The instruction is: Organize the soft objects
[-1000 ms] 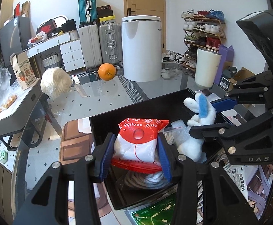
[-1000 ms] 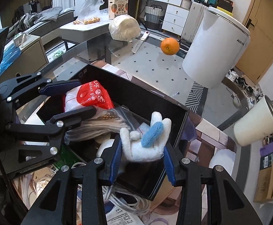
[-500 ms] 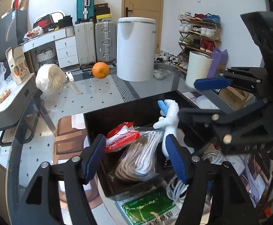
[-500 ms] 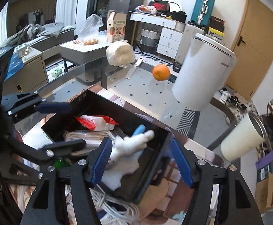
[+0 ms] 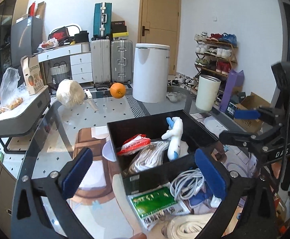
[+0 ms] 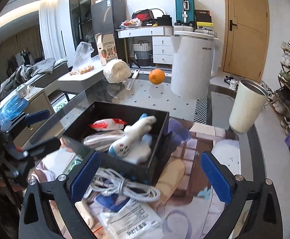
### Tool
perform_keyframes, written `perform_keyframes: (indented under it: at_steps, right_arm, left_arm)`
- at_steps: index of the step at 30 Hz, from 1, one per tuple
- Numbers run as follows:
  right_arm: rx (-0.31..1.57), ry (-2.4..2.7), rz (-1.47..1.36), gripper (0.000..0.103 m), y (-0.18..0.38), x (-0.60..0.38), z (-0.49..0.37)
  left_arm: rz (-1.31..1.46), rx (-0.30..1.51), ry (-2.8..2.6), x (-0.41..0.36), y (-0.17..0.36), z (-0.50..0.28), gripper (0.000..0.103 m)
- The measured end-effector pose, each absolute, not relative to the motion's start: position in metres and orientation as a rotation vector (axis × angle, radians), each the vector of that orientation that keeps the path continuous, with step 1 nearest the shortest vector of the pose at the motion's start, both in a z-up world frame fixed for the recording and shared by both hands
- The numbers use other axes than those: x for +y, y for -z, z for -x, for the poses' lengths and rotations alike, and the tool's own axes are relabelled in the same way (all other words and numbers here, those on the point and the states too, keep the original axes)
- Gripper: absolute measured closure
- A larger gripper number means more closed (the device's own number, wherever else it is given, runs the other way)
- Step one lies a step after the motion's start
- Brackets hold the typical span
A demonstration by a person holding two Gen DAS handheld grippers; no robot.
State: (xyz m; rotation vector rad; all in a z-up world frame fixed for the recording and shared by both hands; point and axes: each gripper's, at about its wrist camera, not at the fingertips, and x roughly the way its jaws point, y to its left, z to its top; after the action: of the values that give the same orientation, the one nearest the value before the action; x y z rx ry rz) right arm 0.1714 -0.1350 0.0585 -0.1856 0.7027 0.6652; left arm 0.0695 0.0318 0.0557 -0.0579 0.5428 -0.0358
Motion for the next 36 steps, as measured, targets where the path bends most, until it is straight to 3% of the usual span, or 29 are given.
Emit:
perform_keyframes:
  at_steps: [36]
  right_arm:
    - [0.931,-0.753,0.283,0.001,0.001,-0.153,-0.131]
  left_arm:
    - [0.05,0.63,0.034,-0.002,-0.007,-0.017,0.0]
